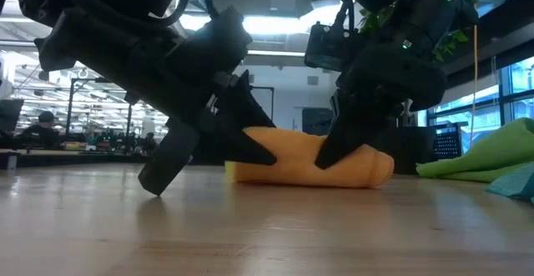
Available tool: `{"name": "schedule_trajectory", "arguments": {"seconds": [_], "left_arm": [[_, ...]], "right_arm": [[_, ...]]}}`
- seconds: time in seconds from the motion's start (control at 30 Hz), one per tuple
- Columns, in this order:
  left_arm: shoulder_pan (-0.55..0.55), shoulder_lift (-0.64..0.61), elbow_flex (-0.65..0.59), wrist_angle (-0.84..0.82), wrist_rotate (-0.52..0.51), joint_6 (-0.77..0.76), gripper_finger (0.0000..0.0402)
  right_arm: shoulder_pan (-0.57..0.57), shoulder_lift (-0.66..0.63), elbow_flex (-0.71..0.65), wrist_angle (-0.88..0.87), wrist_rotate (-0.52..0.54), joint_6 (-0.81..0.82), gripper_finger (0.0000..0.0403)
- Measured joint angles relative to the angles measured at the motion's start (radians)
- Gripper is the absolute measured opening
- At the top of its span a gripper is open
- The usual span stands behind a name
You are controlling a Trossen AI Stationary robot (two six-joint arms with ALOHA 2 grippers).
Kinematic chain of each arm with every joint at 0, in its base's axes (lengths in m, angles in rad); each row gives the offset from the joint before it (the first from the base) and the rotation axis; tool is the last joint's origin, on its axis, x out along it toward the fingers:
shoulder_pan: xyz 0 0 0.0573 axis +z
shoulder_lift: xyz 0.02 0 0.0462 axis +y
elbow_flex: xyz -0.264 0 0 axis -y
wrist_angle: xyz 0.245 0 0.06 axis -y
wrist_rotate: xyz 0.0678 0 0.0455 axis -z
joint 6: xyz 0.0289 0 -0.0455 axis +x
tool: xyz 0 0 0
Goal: Fold microfiber towels
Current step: Stack the folded orange microfiber towel on top of the orange microfiber towel in the bin
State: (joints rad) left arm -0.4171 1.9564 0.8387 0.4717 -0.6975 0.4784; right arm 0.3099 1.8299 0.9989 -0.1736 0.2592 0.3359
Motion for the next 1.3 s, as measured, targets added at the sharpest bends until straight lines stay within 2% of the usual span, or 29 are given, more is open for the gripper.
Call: {"name": "schedule_trajectory", "arguments": {"seconds": [0.17, 0.23, 0.37, 0.53, 0.67, 0.8, 1.03, 1.17, 1.3], "left_arm": [[-0.002, -0.001, -0.001, -0.006, 0.000, -0.007, 0.0040], [0.010, -0.003, -0.002, -0.015, 0.036, -0.047, 0.0013], [0.036, -0.003, -0.002, -0.025, 0.065, -0.084, 0.0004], [0.066, -0.018, -0.005, -0.043, 0.056, -0.091, 0.0002], [0.088, -0.059, -0.009, -0.056, 0.023, -0.079, 0.0002], [0.113, -0.126, -0.006, -0.043, 0.011, -0.073, 0.0001], [0.206, -0.268, -0.004, -0.007, 0.022, -0.053, 0.0001], [0.295, -0.342, -0.004, 0.035, 0.100, -0.050, 0.0000], [0.406, -0.389, -0.003, 0.054, 0.192, -0.054, 0.0000]], "right_arm": [[0.000, 0.000, 0.000, -0.001, 0.005, -0.004, 0.0013], [0.000, 0.000, 0.000, -0.006, 0.027, -0.008, 0.0029], [0.000, -0.002, 0.001, -0.044, 0.097, -0.022, 0.0094], [0.007, -0.026, 0.001, -0.081, 0.106, -0.024, 0.0176], [0.035, -0.060, 0.001, -0.142, 0.147, 0.002, 0.0217], [0.077, -0.118, 0.001, -0.231, 0.266, 0.037, 0.0227], [0.182, -0.273, 0.001, -0.336, 0.526, 0.088, 0.0211], [0.246, -0.351, 0.001, -0.342, 0.684, 0.084, 0.0205], [0.281, -0.385, 0.000, -0.339, 0.766, 0.078, 0.0204]]}}
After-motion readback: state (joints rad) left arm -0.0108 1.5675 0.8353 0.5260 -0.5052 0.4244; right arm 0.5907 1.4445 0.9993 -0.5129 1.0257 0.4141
